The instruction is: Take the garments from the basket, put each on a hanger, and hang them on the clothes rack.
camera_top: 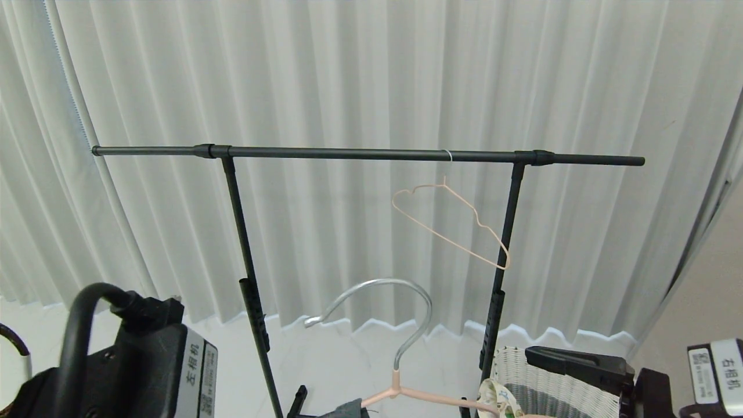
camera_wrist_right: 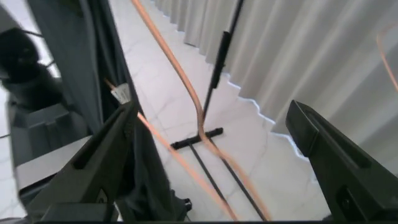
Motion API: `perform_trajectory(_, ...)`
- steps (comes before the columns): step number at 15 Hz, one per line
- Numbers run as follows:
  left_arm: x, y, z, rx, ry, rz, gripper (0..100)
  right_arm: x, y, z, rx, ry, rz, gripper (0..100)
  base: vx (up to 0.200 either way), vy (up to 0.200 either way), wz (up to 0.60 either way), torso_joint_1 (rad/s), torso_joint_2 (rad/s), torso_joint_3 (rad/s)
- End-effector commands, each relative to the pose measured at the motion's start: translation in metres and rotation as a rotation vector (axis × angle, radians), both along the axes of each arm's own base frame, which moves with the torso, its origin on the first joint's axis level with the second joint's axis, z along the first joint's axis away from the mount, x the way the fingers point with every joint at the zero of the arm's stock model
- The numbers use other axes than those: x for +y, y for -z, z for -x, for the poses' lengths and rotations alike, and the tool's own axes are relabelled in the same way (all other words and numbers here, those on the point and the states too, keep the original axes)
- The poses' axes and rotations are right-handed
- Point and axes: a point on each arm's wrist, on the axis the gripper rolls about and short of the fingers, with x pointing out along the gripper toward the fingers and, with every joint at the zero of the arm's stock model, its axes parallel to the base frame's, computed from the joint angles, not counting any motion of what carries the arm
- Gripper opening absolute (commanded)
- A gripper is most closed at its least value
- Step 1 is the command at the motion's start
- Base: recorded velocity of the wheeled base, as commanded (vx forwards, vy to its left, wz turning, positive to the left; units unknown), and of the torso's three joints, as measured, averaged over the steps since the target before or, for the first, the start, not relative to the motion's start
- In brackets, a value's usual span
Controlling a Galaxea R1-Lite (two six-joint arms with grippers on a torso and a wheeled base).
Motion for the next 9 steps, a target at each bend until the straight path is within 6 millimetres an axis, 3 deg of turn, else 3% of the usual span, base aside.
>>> perform_trajectory(1,0.01,0.005,0.002,-0.067,-0.115,-0.045,0,-0.006,0.003,-0.011,0.01,0.071,0.019,100,0.0,0.0,0.0,0.0,0.0,0.0)
perform_trajectory(4,0.01,-0.001,-0.014,-0.136,-0.346,-0.005,0,-0.007,0.011,-0.02,0.049,0.125,0.057,100,0.0,0.0,0.0,0.0,0.0,0.0)
perform_trajectory(9,0.005,-0.032,-0.021,-0.226,-0.424,0.102,0,0.021,0.026,-0.038,0.18,0.172,0.091,100,0.0,0.0,0.0,0.0,0.0,0.0)
